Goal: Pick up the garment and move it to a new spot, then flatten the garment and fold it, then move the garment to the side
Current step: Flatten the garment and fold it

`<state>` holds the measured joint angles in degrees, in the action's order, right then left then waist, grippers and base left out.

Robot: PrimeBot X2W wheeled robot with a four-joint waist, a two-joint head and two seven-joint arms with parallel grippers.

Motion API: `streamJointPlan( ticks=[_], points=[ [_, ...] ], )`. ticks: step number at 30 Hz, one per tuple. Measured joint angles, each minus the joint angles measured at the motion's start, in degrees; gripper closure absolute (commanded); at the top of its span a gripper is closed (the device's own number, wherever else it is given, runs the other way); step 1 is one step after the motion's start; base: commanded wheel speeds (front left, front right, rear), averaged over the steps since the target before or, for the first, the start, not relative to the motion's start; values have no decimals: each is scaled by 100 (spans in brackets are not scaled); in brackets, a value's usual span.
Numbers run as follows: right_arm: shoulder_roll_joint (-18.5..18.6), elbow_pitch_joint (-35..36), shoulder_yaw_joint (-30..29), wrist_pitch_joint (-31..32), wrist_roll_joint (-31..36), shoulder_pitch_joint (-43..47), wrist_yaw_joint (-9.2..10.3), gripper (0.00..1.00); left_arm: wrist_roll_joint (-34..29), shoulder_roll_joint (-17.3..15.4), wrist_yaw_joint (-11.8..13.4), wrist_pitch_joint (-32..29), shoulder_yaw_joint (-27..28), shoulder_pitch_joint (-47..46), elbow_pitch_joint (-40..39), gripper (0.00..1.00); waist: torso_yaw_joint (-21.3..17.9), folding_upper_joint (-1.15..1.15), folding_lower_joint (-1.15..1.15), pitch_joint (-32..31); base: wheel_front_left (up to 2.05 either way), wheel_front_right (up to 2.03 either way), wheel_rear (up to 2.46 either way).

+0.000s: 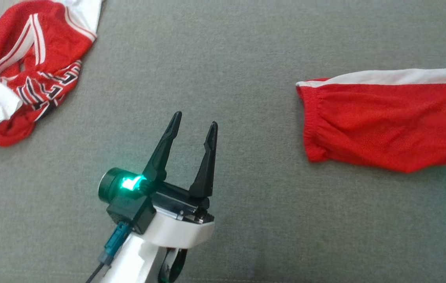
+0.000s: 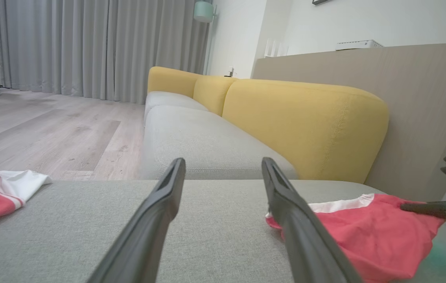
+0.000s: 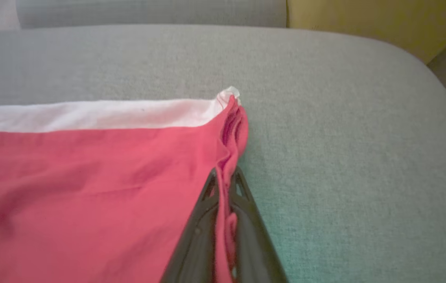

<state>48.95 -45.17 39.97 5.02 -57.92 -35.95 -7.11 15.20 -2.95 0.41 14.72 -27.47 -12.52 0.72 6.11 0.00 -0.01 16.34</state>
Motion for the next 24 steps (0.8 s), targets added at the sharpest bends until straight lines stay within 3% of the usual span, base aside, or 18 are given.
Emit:
streamJointPlan(
  ticks=[5, 13, 18, 19, 20, 24],
  points=[
    [-75, 600, 87, -235, 44, -266, 0, 100, 1, -2, -51, -1, 0, 19, 51, 0, -124, 0, 1, -177, 0, 0, 0],
    [-425, 2219, 446, -310, 176, -436, 0, 100, 91, -2, -88, -1, -7, 248, 92, 0, -218, 0, 0, -418, 0, 0, 0],
    [-1031, 2937, 692, -129, 263, -401, 0, 100, 181, -2, -41, 0, -23, 245, 74, 0, -168, 0, 1, -395, 0, 0, 0],
    [-1172, 3020, 764, -60, 263, -342, 0, 74, 212, -2, -41, -1, -22, 245, 74, 0, -148, 0, 1, -382, 0, 0, 0],
    [-1290, 3050, 823, 11, 263, -253, 0, 3, 230, -2, -41, -1, -23, 245, 74, 0, -128, 0, 1, -372, 0, 0, 0],
    [-1630, 2924, 667, -87, 246, 206, 0, 0, 249, -2, -8, 0, -7, 244, 85, 0, -51, 0, 1, -399, 0, 0, 0]
  ],
)
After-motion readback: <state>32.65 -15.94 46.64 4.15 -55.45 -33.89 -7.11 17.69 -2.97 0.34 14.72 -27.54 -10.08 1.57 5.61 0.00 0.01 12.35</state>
